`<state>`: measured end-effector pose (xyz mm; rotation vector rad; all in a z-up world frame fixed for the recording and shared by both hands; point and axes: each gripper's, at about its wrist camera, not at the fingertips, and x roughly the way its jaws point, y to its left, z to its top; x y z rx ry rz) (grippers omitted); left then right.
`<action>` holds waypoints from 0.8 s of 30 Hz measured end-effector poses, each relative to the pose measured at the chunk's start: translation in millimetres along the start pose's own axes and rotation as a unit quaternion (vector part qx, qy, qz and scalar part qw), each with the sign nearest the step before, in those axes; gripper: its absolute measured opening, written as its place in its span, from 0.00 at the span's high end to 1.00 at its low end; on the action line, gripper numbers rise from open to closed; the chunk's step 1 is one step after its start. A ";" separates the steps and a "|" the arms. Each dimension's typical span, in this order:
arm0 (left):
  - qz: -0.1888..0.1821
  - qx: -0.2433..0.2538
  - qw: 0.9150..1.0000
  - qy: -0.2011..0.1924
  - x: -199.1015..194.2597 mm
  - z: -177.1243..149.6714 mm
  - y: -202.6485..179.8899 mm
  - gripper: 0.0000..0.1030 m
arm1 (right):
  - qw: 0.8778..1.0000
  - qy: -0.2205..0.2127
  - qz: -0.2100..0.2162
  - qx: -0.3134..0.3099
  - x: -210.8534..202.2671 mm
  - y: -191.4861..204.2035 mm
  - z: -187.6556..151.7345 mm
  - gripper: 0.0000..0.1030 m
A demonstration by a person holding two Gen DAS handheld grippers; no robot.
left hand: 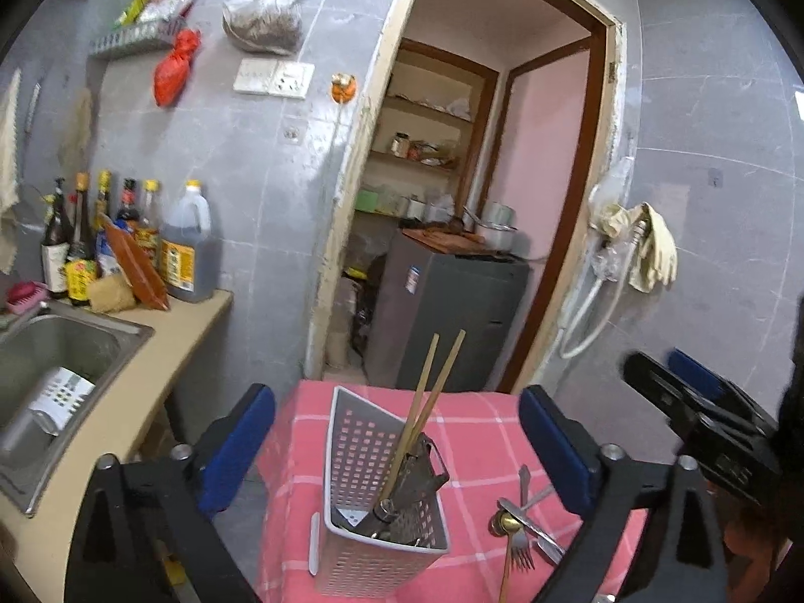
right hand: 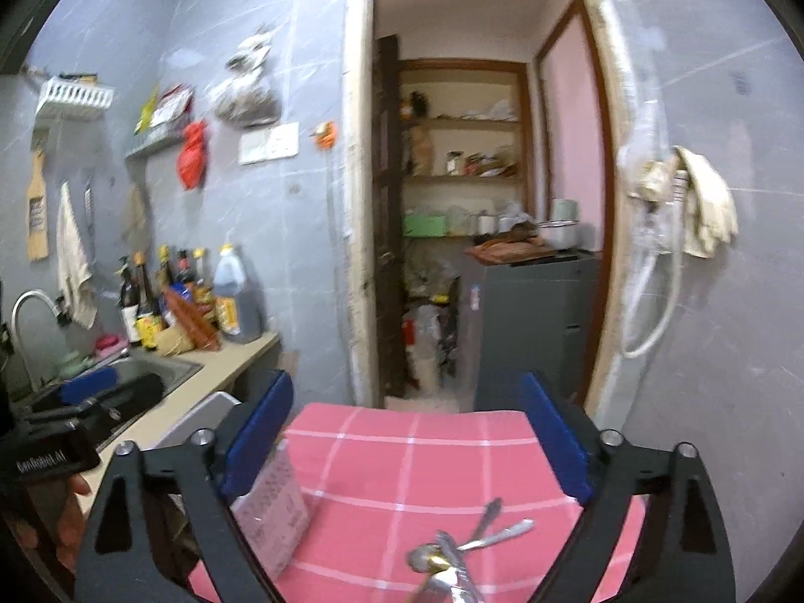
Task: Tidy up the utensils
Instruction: 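Open both grippers and move them back over the utensil pile, then lower the right gripper around the handle of a large spoon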
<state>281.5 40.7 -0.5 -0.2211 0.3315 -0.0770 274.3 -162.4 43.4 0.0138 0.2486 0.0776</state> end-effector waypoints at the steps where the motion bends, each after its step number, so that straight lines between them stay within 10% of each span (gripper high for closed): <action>1: 0.008 0.004 1.000 -0.005 -3.0 0.0 -4.4 0.01 | 1.000 -0.003 -0.011 0.004 -4.9 -7.9 -2.2 0.07; 10: 0.069 0.043 0.996 -0.042 -30.0 -19.7 -49.5 0.01 | 0.996 -0.007 -0.083 0.010 -41.0 -65.6 -31.9 0.01; 24: 0.032 0.043 0.998 0.025 -17.9 -81.2 -104.1 0.01 | 0.990 0.067 -0.113 0.046 -61.1 -135.1 -101.5 0.01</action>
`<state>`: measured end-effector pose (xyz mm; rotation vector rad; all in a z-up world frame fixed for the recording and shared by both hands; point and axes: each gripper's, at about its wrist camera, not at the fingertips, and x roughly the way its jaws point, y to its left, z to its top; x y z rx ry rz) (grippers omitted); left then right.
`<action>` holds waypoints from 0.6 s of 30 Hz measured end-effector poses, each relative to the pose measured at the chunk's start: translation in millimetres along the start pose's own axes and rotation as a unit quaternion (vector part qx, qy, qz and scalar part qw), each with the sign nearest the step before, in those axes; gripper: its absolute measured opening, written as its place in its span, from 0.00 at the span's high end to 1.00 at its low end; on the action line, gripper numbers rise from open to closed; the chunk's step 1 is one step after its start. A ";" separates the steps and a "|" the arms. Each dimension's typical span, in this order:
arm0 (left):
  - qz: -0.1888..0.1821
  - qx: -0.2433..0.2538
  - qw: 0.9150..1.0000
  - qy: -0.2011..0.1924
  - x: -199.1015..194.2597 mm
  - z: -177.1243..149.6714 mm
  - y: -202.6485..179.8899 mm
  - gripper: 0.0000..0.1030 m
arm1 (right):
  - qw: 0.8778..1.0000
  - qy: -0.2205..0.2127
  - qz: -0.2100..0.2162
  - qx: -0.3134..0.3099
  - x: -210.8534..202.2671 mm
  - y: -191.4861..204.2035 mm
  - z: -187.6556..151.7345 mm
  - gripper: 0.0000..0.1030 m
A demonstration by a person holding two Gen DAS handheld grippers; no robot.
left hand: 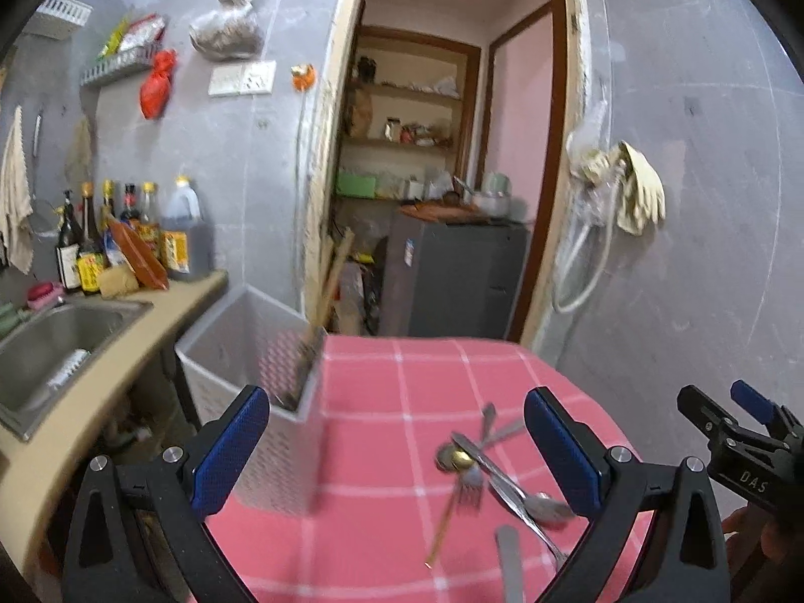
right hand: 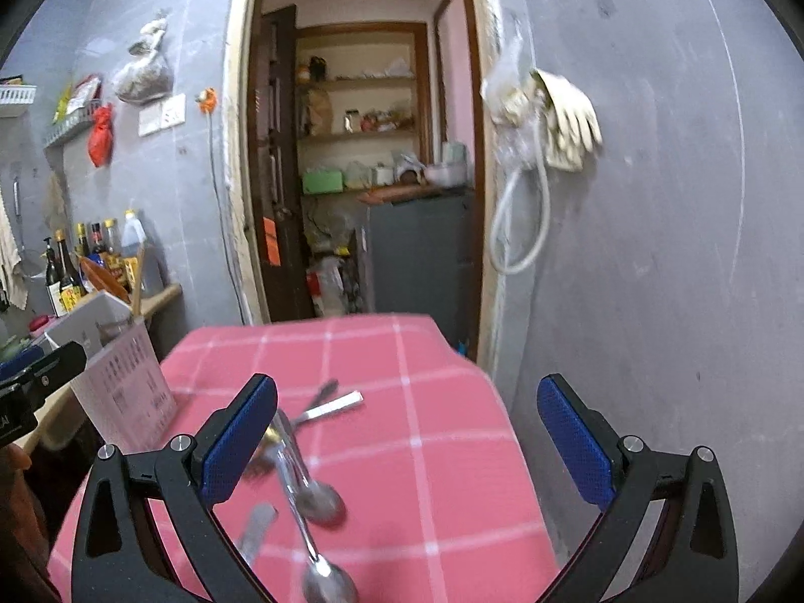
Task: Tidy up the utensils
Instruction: 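Lower the right gripper around the handle of a large spoon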
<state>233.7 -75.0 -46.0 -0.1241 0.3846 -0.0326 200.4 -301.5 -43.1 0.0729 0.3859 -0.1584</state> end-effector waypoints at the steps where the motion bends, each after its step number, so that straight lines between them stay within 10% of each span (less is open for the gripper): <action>1: 0.000 0.001 1.000 0.003 1.0 -4.2 -2.6 0.01 | 1.000 0.008 -0.002 0.003 2.6 -5.1 -7.6 0.01; 18: -0.015 0.018 0.996 0.090 29.1 -64.0 -31.3 0.01 | 0.992 0.111 0.054 0.007 37.8 -19.4 -73.9 0.01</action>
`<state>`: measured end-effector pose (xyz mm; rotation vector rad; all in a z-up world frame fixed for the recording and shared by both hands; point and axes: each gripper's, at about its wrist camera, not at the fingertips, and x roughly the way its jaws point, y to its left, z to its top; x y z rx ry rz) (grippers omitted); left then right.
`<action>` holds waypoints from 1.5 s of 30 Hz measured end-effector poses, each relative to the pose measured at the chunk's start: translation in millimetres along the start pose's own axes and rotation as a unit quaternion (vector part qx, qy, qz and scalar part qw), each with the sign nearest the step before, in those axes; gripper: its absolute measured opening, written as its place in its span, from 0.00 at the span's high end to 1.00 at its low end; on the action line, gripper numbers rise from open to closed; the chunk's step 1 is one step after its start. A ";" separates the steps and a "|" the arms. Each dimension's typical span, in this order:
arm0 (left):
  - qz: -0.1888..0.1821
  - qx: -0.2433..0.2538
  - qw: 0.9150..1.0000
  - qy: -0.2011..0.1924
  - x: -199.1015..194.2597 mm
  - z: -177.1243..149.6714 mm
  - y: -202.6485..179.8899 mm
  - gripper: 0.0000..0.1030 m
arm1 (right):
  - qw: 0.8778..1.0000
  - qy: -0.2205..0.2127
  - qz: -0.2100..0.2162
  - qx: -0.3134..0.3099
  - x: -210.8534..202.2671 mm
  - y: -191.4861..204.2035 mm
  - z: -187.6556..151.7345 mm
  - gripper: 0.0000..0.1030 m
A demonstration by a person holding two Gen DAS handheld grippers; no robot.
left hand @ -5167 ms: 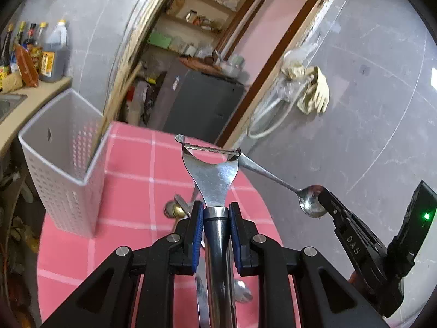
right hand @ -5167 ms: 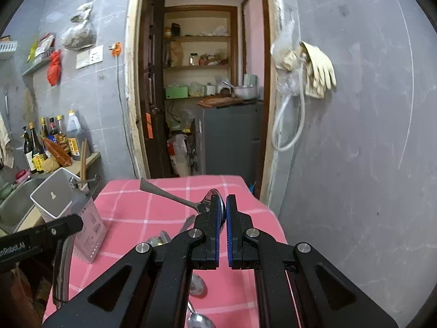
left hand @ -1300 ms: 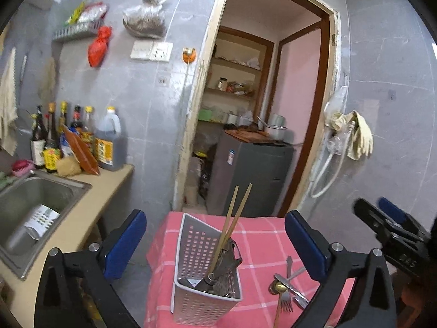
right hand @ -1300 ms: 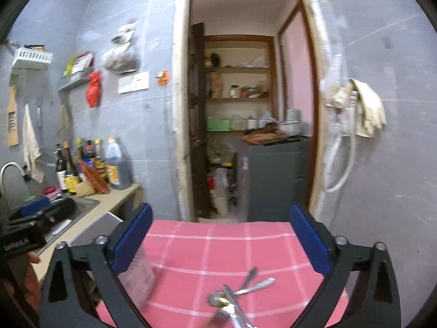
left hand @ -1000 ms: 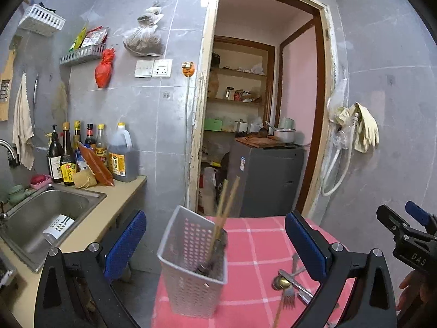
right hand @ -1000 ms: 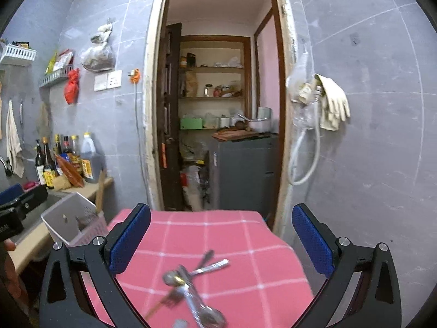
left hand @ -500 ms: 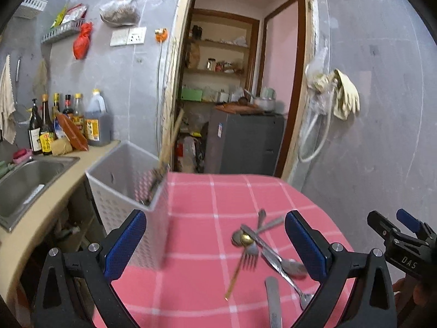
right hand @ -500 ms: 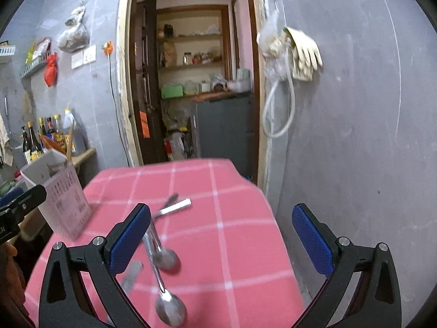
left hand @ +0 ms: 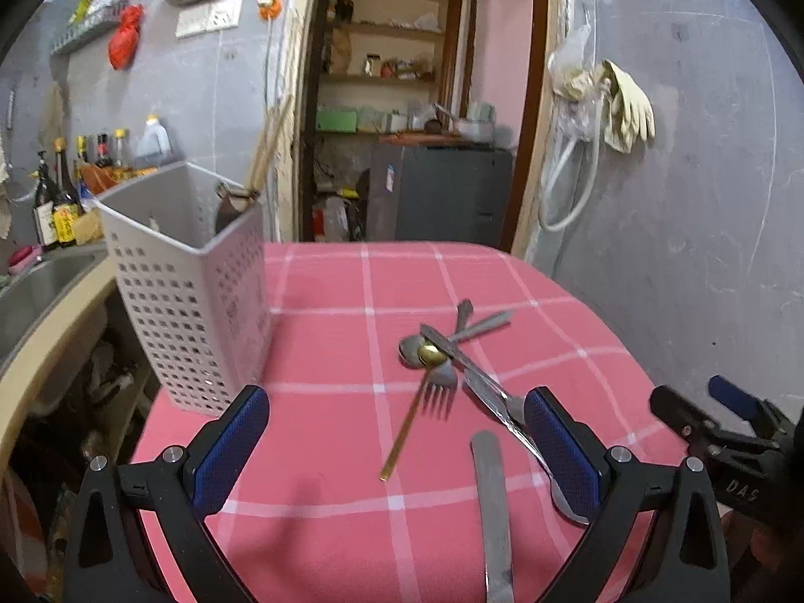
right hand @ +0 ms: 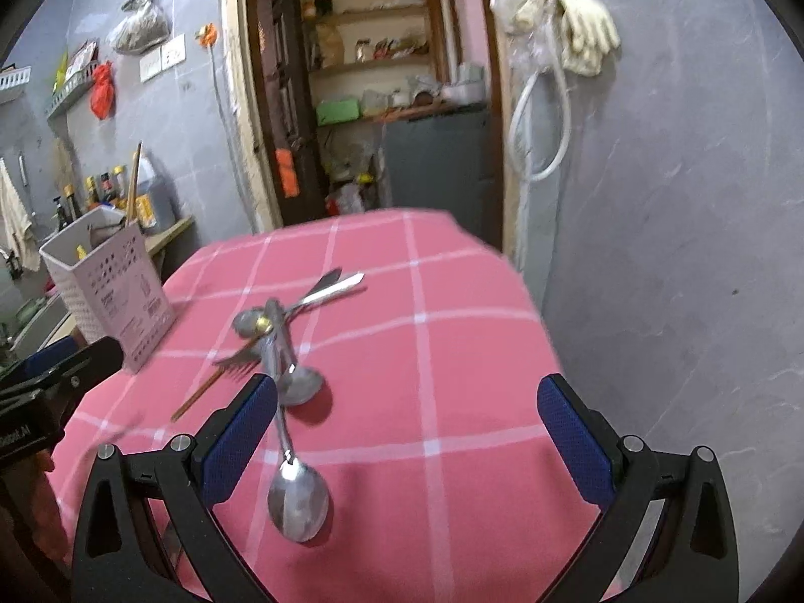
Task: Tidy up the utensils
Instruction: 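Lower the right gripper around the handle of a large spoon, then grasp the large spoon with the right gripper while the left gripper grasps a table knife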
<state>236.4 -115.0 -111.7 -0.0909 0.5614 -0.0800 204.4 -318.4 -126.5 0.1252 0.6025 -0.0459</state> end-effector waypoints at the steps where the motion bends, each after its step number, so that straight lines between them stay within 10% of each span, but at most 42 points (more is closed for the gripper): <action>1: -0.012 -0.003 1.000 0.011 4.1 -0.6 0.9 0.01 | 1.000 0.008 0.011 0.002 3.5 -0.3 -0.9 0.01; 5: -0.044 -0.010 0.998 0.054 17.6 -6.2 2.5 0.04 | 0.999 0.024 0.044 0.004 12.8 2.4 -4.2 0.21; 15: -0.136 -0.018 0.979 0.150 52.9 -18.6 -6.2 0.52 | 0.991 0.080 0.104 -0.001 43.3 19.2 -8.4 0.72; 27: -0.181 -0.026 0.957 0.227 81.3 -31.6 -15.1 0.71 | 0.981 0.123 0.148 0.031 64.8 23.6 -12.3 0.78; 45: -0.155 0.009 0.958 0.240 85.9 -28.3 -21.3 0.84 | 0.959 0.165 0.203 0.114 86.1 28.0 -20.2 0.78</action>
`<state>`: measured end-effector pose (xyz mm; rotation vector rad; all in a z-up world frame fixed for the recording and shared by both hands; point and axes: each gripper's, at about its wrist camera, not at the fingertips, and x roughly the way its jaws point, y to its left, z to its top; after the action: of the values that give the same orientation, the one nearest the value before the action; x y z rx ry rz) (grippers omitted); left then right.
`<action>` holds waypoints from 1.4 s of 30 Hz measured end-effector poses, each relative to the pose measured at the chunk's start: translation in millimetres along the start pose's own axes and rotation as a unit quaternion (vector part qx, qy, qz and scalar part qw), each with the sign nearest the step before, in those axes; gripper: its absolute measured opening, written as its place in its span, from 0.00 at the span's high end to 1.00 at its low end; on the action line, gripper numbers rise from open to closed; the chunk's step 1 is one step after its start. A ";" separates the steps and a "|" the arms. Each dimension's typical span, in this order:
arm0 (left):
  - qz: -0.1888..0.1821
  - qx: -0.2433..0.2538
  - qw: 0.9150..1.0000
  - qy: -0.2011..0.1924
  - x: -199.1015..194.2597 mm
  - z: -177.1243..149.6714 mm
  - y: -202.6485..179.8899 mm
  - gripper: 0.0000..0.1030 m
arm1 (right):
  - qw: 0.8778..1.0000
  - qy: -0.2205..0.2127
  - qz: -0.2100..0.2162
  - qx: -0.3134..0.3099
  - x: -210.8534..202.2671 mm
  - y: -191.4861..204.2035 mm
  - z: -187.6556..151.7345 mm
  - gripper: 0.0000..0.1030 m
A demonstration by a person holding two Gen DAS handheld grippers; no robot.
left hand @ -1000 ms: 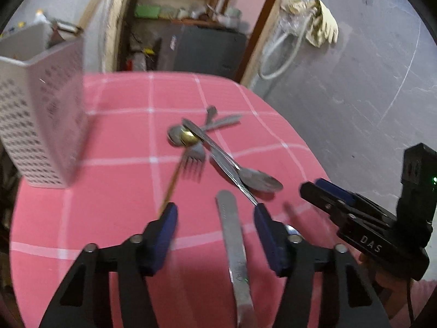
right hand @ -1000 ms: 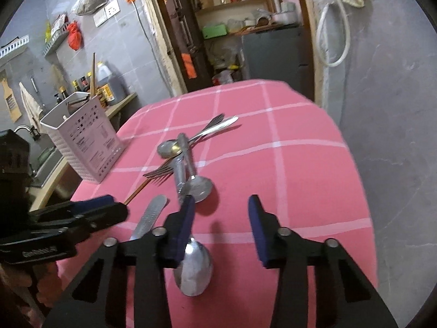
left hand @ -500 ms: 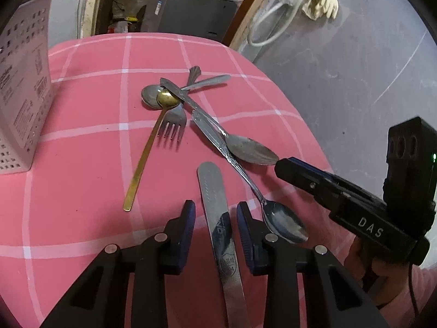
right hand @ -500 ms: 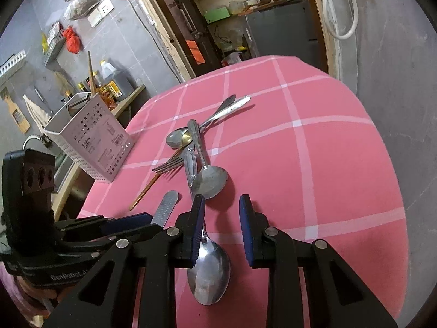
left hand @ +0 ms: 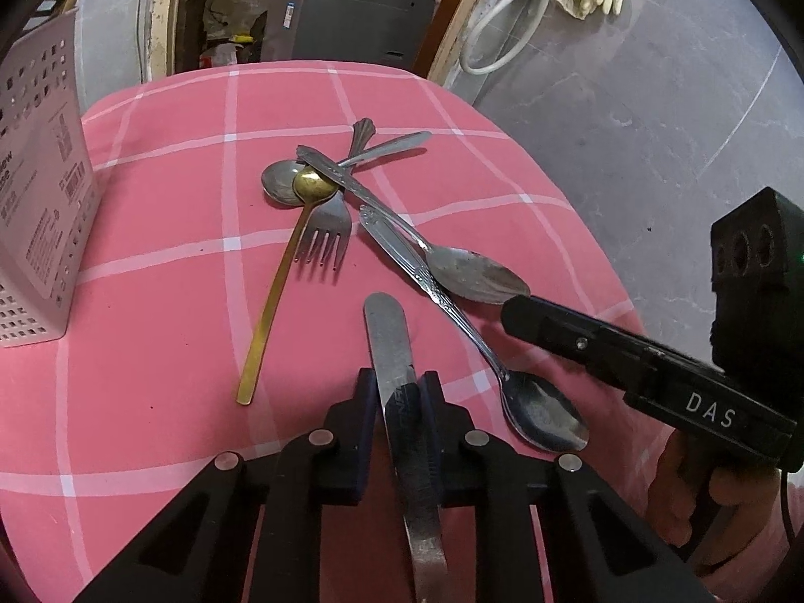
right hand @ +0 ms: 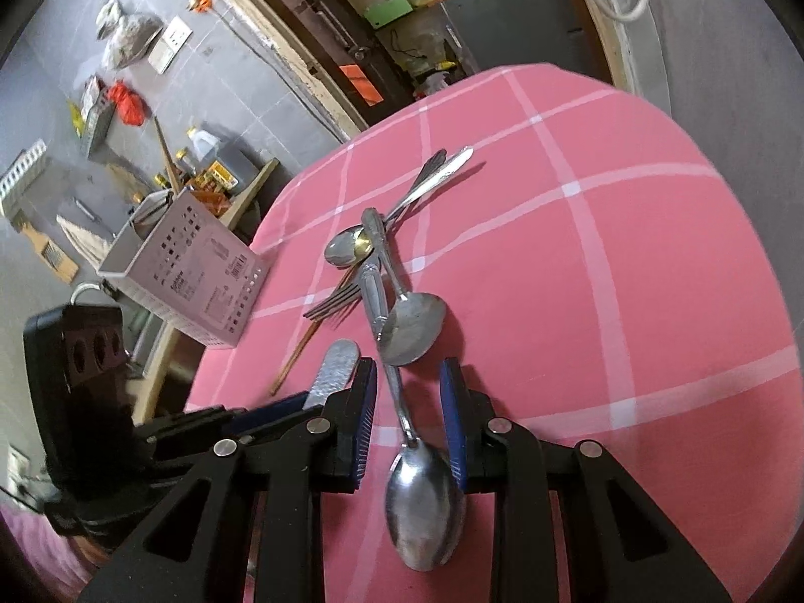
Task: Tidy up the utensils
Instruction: 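Grasp the large spoon with the right gripper while the left gripper grasps a table knife, then carry the spoon with the right gripper while the left gripper carries the knife to the holder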
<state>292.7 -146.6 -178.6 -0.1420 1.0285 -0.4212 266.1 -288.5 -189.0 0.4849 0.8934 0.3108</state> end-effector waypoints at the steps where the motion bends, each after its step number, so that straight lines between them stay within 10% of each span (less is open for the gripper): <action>1: -0.001 -0.002 1.000 0.000 2.1 1.1 0.2 0.84 | 1.000 -0.001 0.005 0.010 1.4 -0.5 0.1 0.78; 13: -0.015 -0.027 0.999 0.006 -1.0 0.6 7.6 0.96 | 0.990 -0.022 0.010 0.138 18.6 -10.7 0.6 0.94; 26: -0.035 -0.047 0.997 0.046 5.7 13.3 13.9 0.96 | 0.989 -0.095 -0.084 0.077 -16.4 -0.8 21.8 0.98; 42: -0.024 -0.052 0.991 -0.125 -76.5 23.9 14.4 0.98 | 0.966 -0.176 -0.175 -0.073 -88.4 31.4 61.5 0.99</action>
<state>283.0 -104.5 -109.6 -0.3061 0.8020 -0.3827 261.2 -318.6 -81.1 0.2269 0.5892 -0.0358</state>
